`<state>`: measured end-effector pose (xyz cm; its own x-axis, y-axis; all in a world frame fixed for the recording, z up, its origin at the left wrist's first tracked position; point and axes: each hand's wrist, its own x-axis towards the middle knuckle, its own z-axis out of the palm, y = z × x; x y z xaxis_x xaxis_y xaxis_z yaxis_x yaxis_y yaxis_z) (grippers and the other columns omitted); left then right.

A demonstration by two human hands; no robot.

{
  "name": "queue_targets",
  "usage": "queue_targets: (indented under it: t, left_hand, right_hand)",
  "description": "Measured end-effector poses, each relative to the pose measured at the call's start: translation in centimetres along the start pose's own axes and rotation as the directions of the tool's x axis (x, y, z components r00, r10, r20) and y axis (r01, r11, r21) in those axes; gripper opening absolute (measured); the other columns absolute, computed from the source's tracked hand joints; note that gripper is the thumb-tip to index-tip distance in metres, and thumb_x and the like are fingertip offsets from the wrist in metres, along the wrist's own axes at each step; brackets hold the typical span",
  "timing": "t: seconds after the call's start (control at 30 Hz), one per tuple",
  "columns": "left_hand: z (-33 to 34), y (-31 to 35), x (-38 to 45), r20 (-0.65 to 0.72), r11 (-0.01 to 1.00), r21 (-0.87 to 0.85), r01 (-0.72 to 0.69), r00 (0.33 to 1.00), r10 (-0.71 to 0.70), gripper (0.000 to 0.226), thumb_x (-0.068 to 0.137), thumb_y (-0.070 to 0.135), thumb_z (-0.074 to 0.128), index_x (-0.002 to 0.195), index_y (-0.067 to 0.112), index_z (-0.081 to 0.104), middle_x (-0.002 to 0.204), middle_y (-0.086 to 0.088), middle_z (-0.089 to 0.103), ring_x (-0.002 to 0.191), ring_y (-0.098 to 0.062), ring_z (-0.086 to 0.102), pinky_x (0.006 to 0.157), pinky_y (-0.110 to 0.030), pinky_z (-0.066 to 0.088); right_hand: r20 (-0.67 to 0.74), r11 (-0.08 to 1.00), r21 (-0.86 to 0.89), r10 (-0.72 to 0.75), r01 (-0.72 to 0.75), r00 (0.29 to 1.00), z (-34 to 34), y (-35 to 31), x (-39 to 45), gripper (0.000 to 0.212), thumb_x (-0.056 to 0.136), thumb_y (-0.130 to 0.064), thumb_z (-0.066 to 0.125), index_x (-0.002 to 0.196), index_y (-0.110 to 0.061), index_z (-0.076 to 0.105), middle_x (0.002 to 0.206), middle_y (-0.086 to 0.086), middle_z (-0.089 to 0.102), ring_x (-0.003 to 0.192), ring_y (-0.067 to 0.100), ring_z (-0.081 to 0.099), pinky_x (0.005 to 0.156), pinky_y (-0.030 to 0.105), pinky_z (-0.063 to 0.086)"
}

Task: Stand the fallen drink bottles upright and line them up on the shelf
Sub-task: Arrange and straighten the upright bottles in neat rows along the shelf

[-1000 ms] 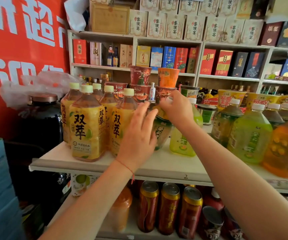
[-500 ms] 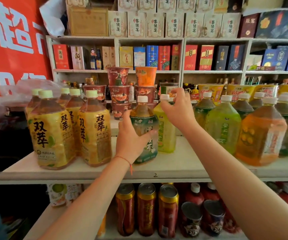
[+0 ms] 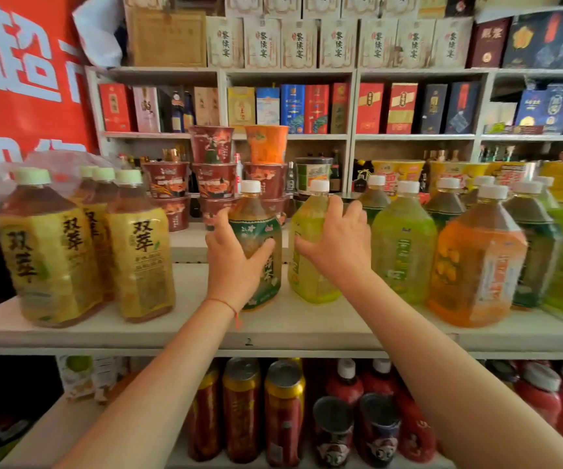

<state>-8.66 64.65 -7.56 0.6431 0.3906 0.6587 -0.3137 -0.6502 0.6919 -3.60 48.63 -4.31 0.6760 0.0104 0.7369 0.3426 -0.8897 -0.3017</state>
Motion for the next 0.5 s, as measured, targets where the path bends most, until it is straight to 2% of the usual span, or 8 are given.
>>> queue_targets:
  t: [0.07, 0.13, 0.23, 0.33, 0.43, 0.5]
  left_hand:
    - [1.2, 0.6, 0.0, 0.015, 1.0, 0.005, 0.01, 1.0, -0.01, 0.087, 0.089, 0.032, 0.074, 0.153, 0.017, 0.019, 0.145, -0.017, 0.034, 0.135, -0.031, 0.035, 0.107, -0.034, 0.032]
    - [2.5, 1.3, 0.1, 0.053, 0.999, 0.001, 0.033, 0.998, -0.033, 0.084, 0.09, 0.03, 0.072, 0.153, 0.02, 0.018, 0.143, -0.018, 0.034, 0.133, -0.033, 0.037, 0.105, -0.037, 0.034]
    - [3.9, 1.9, 0.3, 0.108, 0.997, -0.005, 0.082, 0.991, -0.081, 0.088, 0.09, 0.03, 0.071, 0.155, 0.023, 0.013, 0.145, -0.02, 0.032, 0.134, -0.035, 0.036, 0.109, -0.045, 0.035]
    - [4.6, 2.4, 0.2, 0.189, 0.995, -0.026, 0.101, 0.977, -0.095, 0.095, 0.091, 0.033, 0.07, 0.158, 0.028, 0.004, 0.15, -0.018, 0.029, 0.138, -0.035, 0.034, 0.115, -0.049, 0.032]
    - [5.0, 2.7, -0.2, 0.282, 0.997, -0.009, 0.083, 0.956, -0.077, 0.103, 0.092, 0.038, 0.069, 0.158, 0.032, -0.009, 0.156, -0.014, 0.025, 0.143, -0.031, 0.03, 0.116, -0.046, 0.028]
    - [5.0, 3.0, -0.5, 0.262, 0.999, 0.018, 0.031, 0.964, -0.035, 0.101, 0.092, 0.038, 0.069, 0.16, 0.028, -0.006, 0.157, -0.012, 0.025, 0.144, -0.028, 0.03, 0.114, -0.04, 0.029]
  right_hand:
    - [-0.118, 0.976, -0.198, -0.114, 0.089, 0.986, -0.8, 1.0, -0.5, 0.081, 0.077, -0.067, 0.064, 0.13, -0.008, 0.047, 0.124, 0.014, 0.051, 0.114, 0.033, 0.047, 0.097, 0.043, 0.038]
    - [-0.094, 0.958, -0.265, -0.141, 0.112, 0.986, -1.3, 1.7, -0.5, 0.083, 0.08, -0.071, 0.054, 0.132, -0.007, 0.046, 0.127, 0.014, 0.05, 0.118, 0.033, 0.044, 0.102, 0.046, 0.034]
    - [-0.031, 0.955, -0.274, -0.123, 0.109, 0.992, -1.3, 2.6, -0.3, 0.09, 0.084, -0.069, 0.051, 0.145, -0.004, 0.037, 0.143, 0.016, 0.044, 0.136, 0.036, 0.035, 0.117, 0.052, 0.022]
    - [-0.006, 0.959, -0.267, -0.103, 0.098, 0.995, -1.1, 3.5, -0.1, 0.091, 0.087, -0.068, 0.049, 0.15, -0.004, 0.029, 0.151, 0.016, 0.04, 0.145, 0.035, 0.029, 0.122, 0.052, 0.012]
    - [-0.013, 0.962, -0.255, -0.107, 0.1, 0.994, -0.9, 4.0, 0.0, 0.09, 0.089, -0.066, 0.048, 0.151, -0.003, 0.028, 0.147, 0.014, 0.048, 0.142, 0.031, 0.037, 0.123, 0.05, 0.007]
    - [-0.035, 0.966, -0.236, -0.116, 0.104, 0.993, -0.9, 4.1, 0.0, 0.09, 0.088, -0.065, 0.049, 0.15, -0.002, 0.03, 0.14, 0.012, 0.054, 0.136, 0.028, 0.045, 0.123, 0.049, 0.006]
